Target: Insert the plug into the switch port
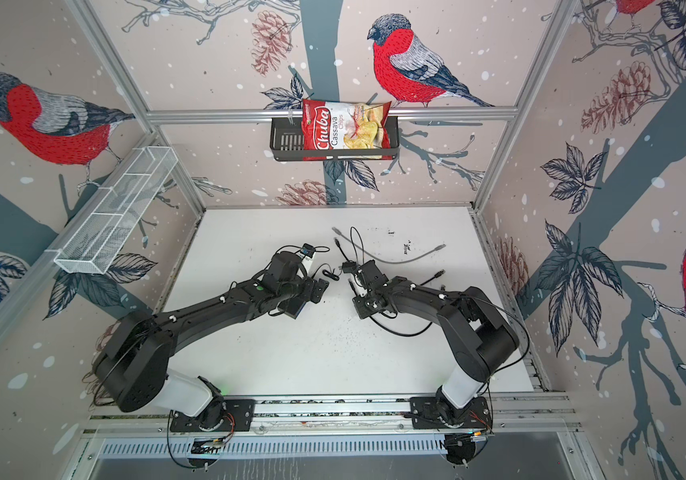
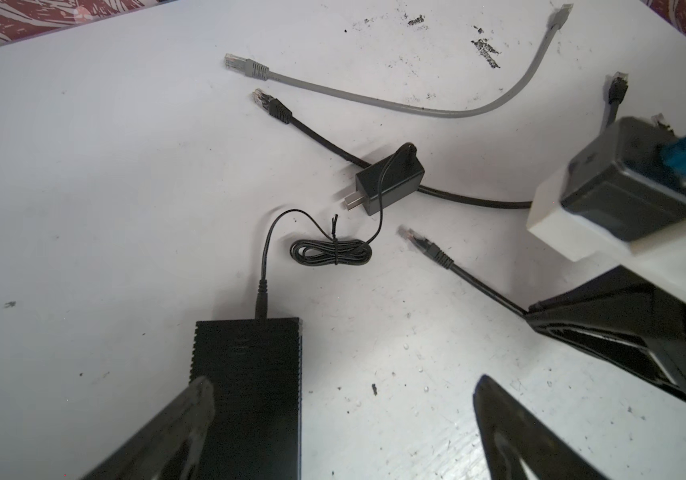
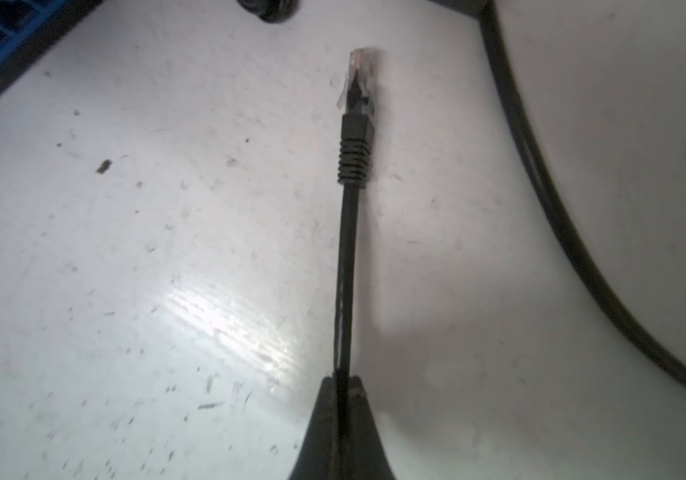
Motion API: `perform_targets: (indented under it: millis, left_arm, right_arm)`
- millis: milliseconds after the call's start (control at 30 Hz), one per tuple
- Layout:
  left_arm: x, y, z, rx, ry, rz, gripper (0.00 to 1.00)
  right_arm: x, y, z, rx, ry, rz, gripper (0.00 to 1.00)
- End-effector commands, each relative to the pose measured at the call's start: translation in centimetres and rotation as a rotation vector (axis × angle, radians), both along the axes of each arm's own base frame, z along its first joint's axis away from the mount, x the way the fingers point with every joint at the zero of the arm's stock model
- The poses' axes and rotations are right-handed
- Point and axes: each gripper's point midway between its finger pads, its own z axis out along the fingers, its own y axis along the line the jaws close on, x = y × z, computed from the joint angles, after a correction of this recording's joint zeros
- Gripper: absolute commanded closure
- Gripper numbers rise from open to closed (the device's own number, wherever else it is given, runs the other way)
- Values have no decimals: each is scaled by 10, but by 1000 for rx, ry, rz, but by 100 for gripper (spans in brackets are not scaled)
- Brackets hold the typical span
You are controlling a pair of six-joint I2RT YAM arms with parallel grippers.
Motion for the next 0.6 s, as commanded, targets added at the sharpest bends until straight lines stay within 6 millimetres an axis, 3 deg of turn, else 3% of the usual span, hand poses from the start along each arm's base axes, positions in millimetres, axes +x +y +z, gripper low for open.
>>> perform_targets:
  millis: [0, 233, 567]
  left_arm:
    - [6, -11, 10, -64, 2, 7, 4]
    - [11, -10, 10, -85, 36, 60, 3]
    - [19, -4, -4, -164, 171, 157, 4]
  right_arm:
    - [-13, 12, 13, 85, 26, 80, 100]
    - [-18, 32, 49, 231, -55, 204, 100]
    - [-14, 49, 61, 282, -137, 279, 100]
